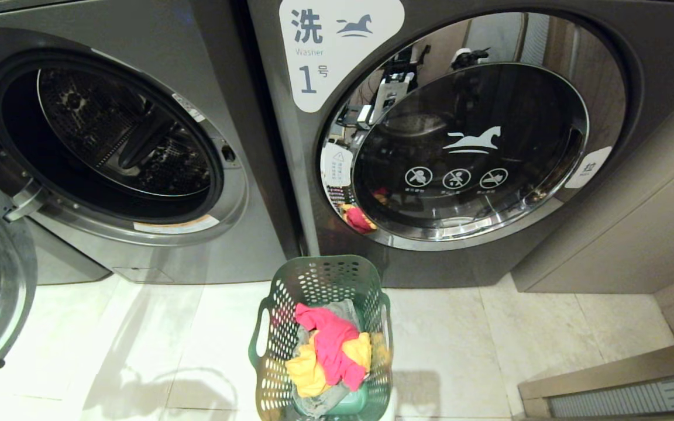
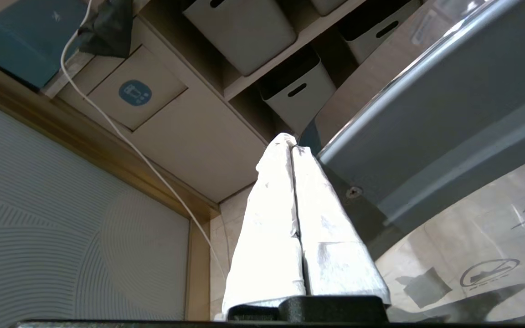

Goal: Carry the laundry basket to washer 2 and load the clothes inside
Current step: Open the lid of the washing machine

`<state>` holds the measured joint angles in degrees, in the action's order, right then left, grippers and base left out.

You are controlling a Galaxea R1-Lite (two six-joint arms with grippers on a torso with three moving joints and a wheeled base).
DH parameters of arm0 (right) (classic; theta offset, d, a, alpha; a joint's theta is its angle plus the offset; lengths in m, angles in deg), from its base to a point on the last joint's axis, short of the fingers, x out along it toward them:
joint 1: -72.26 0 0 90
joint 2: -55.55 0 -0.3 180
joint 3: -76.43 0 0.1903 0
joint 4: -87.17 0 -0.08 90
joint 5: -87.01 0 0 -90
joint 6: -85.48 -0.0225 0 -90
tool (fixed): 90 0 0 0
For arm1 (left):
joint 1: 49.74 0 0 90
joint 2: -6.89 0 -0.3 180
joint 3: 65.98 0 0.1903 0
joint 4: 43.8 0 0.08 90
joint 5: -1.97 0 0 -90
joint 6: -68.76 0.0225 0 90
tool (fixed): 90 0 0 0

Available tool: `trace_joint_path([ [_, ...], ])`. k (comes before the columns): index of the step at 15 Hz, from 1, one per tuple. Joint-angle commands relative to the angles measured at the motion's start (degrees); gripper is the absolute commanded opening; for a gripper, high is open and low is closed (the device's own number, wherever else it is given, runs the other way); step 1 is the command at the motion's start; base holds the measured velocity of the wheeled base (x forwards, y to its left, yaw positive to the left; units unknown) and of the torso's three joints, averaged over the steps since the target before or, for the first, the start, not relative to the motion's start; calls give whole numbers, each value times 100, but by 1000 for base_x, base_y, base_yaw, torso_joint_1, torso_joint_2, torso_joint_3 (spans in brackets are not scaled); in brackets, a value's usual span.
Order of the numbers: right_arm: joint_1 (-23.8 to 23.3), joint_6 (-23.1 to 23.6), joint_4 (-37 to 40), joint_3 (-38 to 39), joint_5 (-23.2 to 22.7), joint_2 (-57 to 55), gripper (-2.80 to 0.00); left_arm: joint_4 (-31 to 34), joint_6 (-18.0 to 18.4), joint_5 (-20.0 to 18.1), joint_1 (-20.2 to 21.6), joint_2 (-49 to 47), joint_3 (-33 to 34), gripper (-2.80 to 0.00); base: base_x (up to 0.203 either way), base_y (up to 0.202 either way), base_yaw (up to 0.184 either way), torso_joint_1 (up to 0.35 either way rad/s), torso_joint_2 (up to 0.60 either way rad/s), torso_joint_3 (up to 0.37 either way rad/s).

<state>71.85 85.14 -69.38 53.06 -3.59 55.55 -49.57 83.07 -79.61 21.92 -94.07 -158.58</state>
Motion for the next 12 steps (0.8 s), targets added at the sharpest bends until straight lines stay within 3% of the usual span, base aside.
trace_joint_path([
  [1, -2, -1, 0, 0, -2, 0, -280, 5, -55, -7, 15, -492, -244, -280, 0, 0, 0, 0, 0, 0],
  [8, -2, -1, 0, 0, -7, -5, -280, -38, -130, -18, -94, -249, -474, -280, 0, 0, 0, 0, 0, 0],
  [10, -2, -1, 0, 0, -2, 0, -280, -26, -413, -23, -453, 217, -365, -280, 0, 0, 0, 0, 0, 0],
  [12, -2, -1, 0, 0, -2, 0, -280, -79, -665, -32, -1048, 765, 291, -280, 0, 0, 0, 0, 0, 0],
])
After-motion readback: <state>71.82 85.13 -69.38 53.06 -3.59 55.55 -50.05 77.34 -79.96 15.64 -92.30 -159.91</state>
